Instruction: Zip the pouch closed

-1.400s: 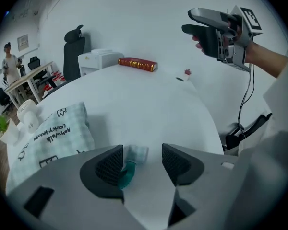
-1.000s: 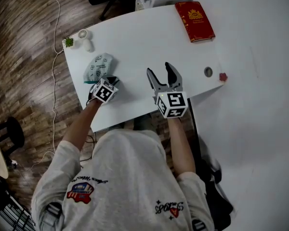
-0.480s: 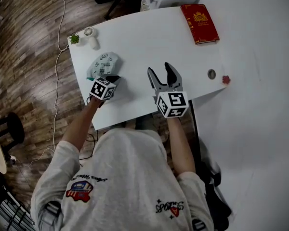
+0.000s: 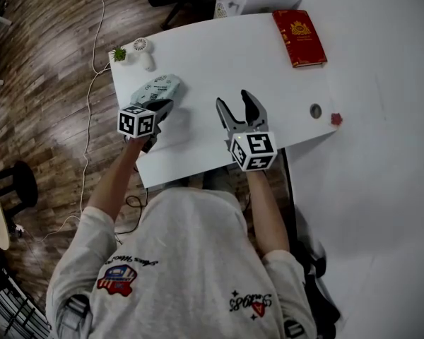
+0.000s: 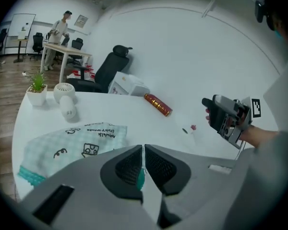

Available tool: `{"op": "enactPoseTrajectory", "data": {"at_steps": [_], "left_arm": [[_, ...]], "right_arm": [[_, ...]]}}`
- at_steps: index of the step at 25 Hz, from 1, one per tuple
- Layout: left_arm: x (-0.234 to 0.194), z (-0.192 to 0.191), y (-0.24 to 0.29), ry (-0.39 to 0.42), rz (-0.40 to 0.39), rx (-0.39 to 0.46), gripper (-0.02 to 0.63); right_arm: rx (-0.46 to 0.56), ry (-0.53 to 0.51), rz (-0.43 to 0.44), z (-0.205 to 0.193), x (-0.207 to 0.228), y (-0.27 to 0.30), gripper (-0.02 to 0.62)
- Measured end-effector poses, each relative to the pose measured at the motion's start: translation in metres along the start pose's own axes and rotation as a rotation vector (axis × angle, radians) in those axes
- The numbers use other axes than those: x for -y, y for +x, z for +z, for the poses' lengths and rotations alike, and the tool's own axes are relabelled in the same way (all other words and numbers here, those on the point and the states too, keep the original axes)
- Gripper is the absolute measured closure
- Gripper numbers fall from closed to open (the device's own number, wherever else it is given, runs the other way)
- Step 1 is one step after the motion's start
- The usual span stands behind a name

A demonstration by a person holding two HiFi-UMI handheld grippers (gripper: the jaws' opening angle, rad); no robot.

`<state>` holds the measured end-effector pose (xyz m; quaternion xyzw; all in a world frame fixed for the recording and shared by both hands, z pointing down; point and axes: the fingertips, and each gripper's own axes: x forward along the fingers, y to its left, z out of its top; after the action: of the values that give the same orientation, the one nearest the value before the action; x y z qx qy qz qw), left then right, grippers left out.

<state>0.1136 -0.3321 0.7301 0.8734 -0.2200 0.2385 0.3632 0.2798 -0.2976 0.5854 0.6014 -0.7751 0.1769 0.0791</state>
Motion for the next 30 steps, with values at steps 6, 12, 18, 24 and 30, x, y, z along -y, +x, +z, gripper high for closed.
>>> {"op": "enactPoseTrajectory", "data": {"at_steps": [6,12,18,24,30], "left_arm": [[0.003,0.029,-0.026,-0.012,-0.012,0.09,0.589],[0.008,0.066,-0.058,0.023,-0.005,0.186,0.589],[0.005,0.098,-0.091,0.045,0.003,0.27,0.589],[0.005,0.127,-0.12,0.06,0.004,0.343,0.589],[0.005,0.139,-0.148,0.058,0.007,0.397,0.589]], "right_arm": [[0.011,-0.018,0.031,0.007,-0.019,0.003,0.313],[0.033,-0.046,0.065,0.021,-0.042,0.01,0.313],[0.065,-0.059,0.096,0.039,-0.063,0.016,0.313],[0.093,-0.082,0.12,0.058,-0.082,0.022,0.314],[0.115,-0.108,0.147,0.075,-0.104,0.029,0.314]]}}
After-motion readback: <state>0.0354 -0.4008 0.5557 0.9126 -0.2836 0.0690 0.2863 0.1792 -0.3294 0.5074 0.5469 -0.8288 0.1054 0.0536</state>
